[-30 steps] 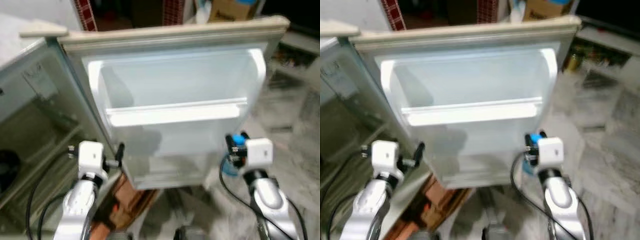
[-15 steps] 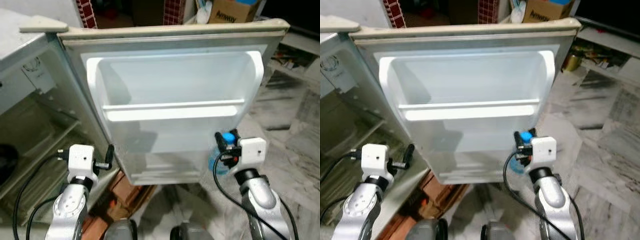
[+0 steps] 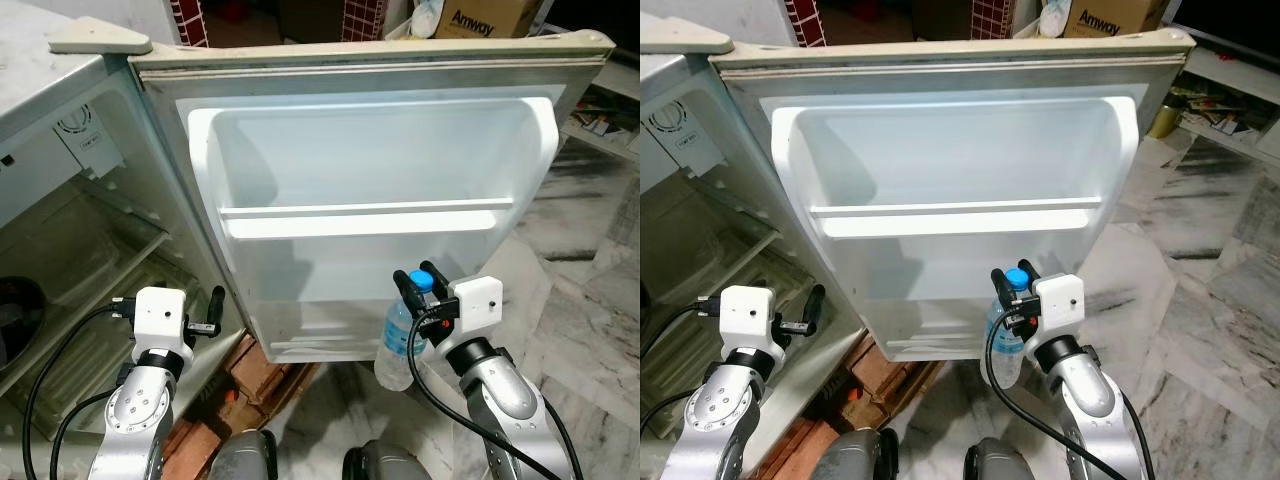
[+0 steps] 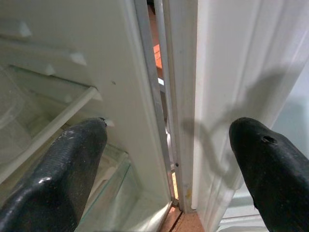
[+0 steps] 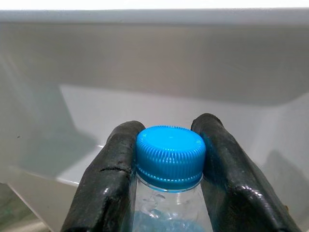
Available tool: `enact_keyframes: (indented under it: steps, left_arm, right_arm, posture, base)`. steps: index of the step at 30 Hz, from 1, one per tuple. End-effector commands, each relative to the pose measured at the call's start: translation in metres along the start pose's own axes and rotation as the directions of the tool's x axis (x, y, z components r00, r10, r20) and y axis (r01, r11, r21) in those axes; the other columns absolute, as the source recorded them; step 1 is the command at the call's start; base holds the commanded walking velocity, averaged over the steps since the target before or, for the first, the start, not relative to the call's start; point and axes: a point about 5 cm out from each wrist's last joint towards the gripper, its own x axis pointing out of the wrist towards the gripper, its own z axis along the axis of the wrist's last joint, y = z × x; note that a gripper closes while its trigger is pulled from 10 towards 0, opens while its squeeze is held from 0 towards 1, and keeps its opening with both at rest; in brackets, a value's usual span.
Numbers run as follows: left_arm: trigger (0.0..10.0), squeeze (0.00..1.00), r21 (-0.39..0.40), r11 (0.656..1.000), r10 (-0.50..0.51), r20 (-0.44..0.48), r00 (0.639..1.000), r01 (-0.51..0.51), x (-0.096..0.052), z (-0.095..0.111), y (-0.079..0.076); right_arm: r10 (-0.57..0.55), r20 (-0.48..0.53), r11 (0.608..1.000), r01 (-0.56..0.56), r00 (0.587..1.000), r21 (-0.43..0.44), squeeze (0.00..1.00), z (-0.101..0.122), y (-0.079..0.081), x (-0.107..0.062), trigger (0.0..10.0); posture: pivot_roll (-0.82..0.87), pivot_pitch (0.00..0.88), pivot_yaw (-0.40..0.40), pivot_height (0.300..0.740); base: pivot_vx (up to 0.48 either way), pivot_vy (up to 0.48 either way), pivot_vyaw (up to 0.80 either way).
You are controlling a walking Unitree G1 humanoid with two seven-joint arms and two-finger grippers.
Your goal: Restocking fridge
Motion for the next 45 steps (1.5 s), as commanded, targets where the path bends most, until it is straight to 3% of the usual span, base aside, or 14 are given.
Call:
enact_keyframes:
  steps: [1, 7, 17, 19, 25, 32, 36, 45]
  left_arm:
    - [10.0, 0.00, 0.014, 1.000, -0.003, 0.005, 1.000, 0.003, -0.001, 0.002, 0.001]
    - [10.0, 0.00, 0.057, 0.998, 0.040, 0.017, 0.999, -0.041, 0.003, 0.006, 0.002]
    - [10.0, 0.00, 0.066, 0.996, 0.052, 0.038, 0.998, -0.054, 0.005, 0.009, 0.001]
    - [10.0, 0.00, 0.101, 0.992, 0.072, 0.061, 0.996, -0.078, 0.007, 0.013, 0.001]
    - [10.0, 0.00, 0.095, 0.993, 0.068, 0.078, 0.995, -0.076, 0.011, 0.016, -0.002]
    - [10.0, 0.00, 0.040, 0.999, 0.014, 0.097, 0.995, -0.018, 0.018, 0.021, -0.004]
    - [10.0, 0.00, -0.011, 0.999, -0.044, 0.111, 0.993, 0.046, 0.017, 0.023, -0.011]
    - [10.0, 0.00, -0.035, 0.997, -0.067, 0.115, 0.991, 0.071, 0.019, 0.024, -0.015]
  right_arm:
    - [-0.005, 0.022, 1.000, 0.006, 1.000, -0.010, 0.00, 0.006, -0.002, 0.000, 10.0]
    - [-0.006, 0.024, 1.000, 0.006, 1.000, -0.019, 0.00, 0.006, -0.004, 0.002, 10.0]
    - [0.000, 0.032, 0.999, 0.001, 0.999, -0.038, 0.00, 0.008, -0.004, 0.005, 10.0]
    - [0.009, 0.040, 0.998, -0.006, 0.999, -0.055, 0.00, 0.010, -0.005, 0.008, 10.0]
    - [0.006, 0.059, 0.998, -0.002, 0.998, -0.070, 0.00, 0.014, -0.008, 0.017, 10.0]
    - [0.014, 0.086, 0.998, -0.008, 0.996, -0.066, 0.00, 0.017, -0.005, 0.029, 10.0]
    - [0.022, 0.090, 0.997, -0.015, 0.996, -0.079, 0.00, 0.016, -0.003, 0.029, 10.0]
    - [0.002, 0.098, 0.994, 0.008, 0.995, -0.106, 0.00, 0.017, -0.012, 0.030, 10.0]
  posture:
    - [0.03, 0.129, 0.001, 0.690]
    - [0.03, 0.130, 0.000, 0.645]
    - [0.03, 0.131, -0.005, 0.645]
    - [0.03, 0.133, -0.005, 0.645]
    - [0.03, 0.129, -0.003, 0.645]
    - [0.03, 0.132, -0.006, 0.645]
    - [0.03, 0.128, -0.008, 0.645]
    - [0.02, 0.136, -0.007, 0.645]
  base:
    - [0.000, 0.000, 0.00]
    - [0.000, 0.000, 0.00]
    - [0.000, 0.000, 0.00]
    - [0.000, 0.000, 0.00]
    - [0.000, 0.000, 0.00]
    - [0.000, 0.000, 0.00]
    - [0.132, 0.000, 0.00]
    - [0.296, 0.000, 0.00]
